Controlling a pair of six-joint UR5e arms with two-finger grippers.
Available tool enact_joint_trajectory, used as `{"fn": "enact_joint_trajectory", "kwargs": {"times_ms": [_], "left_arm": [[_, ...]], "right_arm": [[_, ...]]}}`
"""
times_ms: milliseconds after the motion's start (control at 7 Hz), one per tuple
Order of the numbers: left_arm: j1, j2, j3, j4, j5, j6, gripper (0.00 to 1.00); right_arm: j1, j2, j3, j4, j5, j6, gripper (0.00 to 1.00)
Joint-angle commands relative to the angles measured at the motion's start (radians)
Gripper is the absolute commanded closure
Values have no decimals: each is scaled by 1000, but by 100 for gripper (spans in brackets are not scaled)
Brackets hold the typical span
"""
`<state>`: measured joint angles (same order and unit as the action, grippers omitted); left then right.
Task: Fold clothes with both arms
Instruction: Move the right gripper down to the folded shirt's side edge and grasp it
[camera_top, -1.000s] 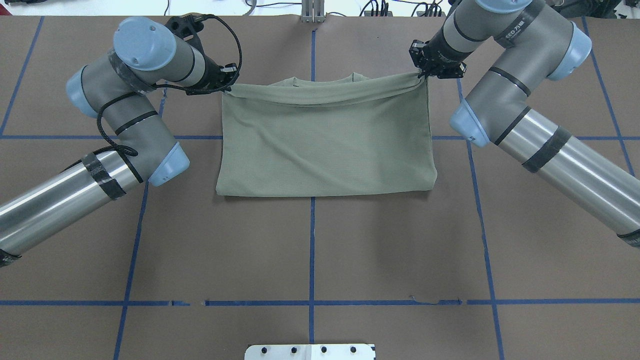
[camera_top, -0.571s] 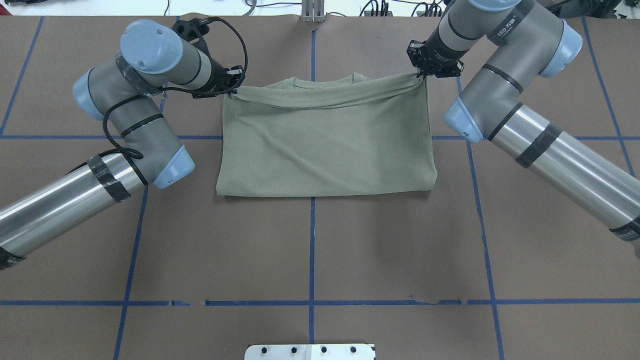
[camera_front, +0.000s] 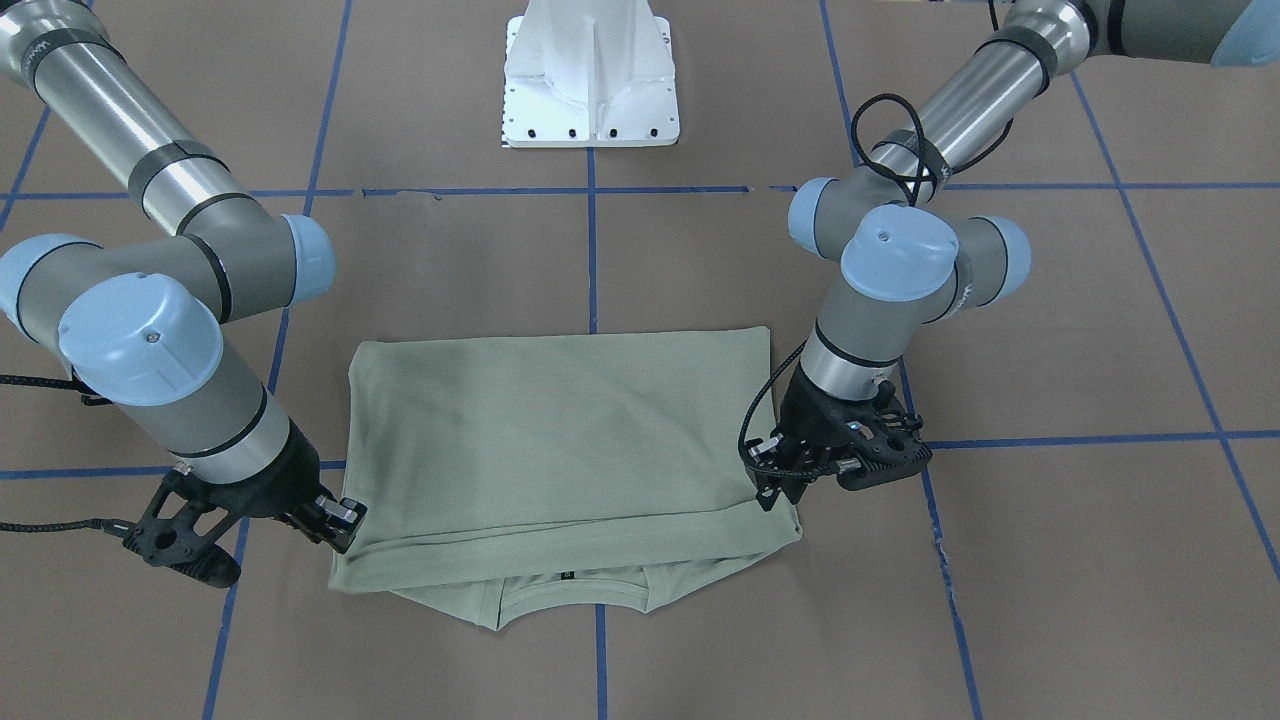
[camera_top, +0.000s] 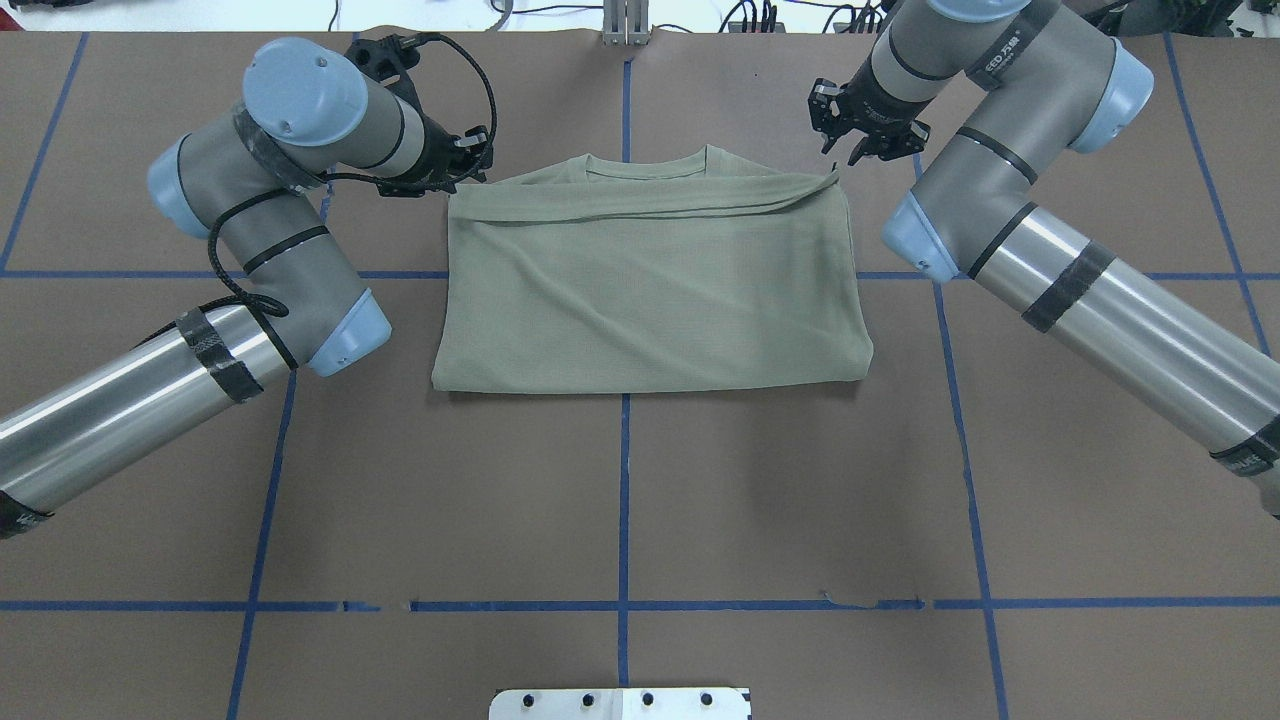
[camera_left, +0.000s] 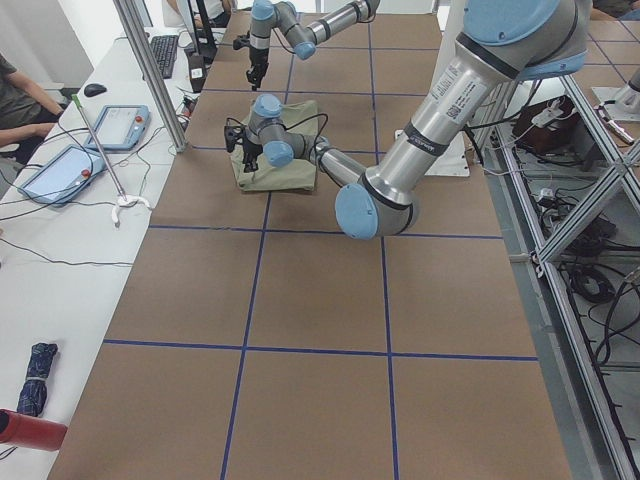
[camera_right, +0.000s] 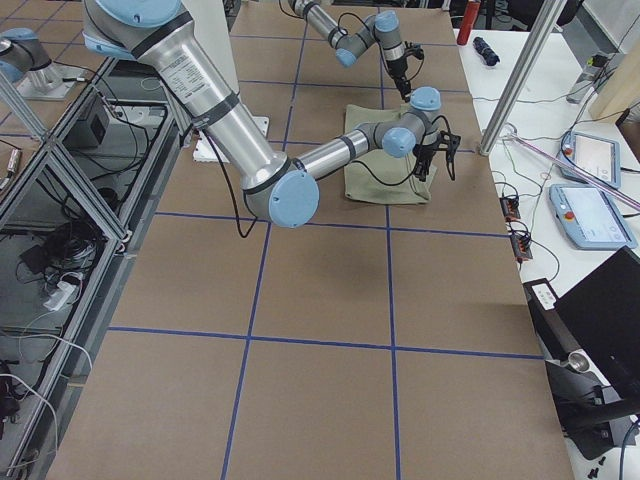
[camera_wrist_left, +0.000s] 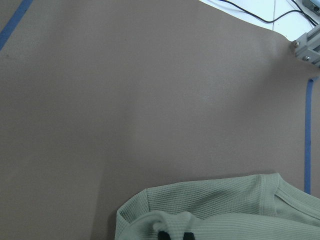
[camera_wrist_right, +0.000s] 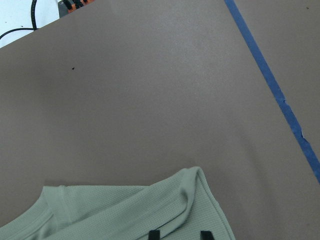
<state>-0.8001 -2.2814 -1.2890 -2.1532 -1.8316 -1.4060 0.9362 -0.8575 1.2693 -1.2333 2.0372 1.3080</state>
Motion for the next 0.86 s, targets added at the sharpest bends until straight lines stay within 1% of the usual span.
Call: {"fn": "enact_joint_trajectory", "kwargs": {"times_ms": [0,143,286,429,571,714], "left_arm": [[-11,-4,-1,4,0,2,0],[-16,-4,-6,7,-3,5,0],[-16,-4,-7,7,-6,7,0],[-17,0,-31,10,-6,7,0],[-18,6,-61,12,-6,5,0],[-18,4,-67,12,-6,-1,0]], "right_arm": [[3,-15,11,0,9,-76,0],[-28,-32,51,2,8,-61,0],[-75,-132,181,0,0,-11,0],[-127,-240,332,-11,-2,34,0],[-175,-318,417,-12,-6,78,0],[-218,-346,432,-12,-34,88,0]]}}
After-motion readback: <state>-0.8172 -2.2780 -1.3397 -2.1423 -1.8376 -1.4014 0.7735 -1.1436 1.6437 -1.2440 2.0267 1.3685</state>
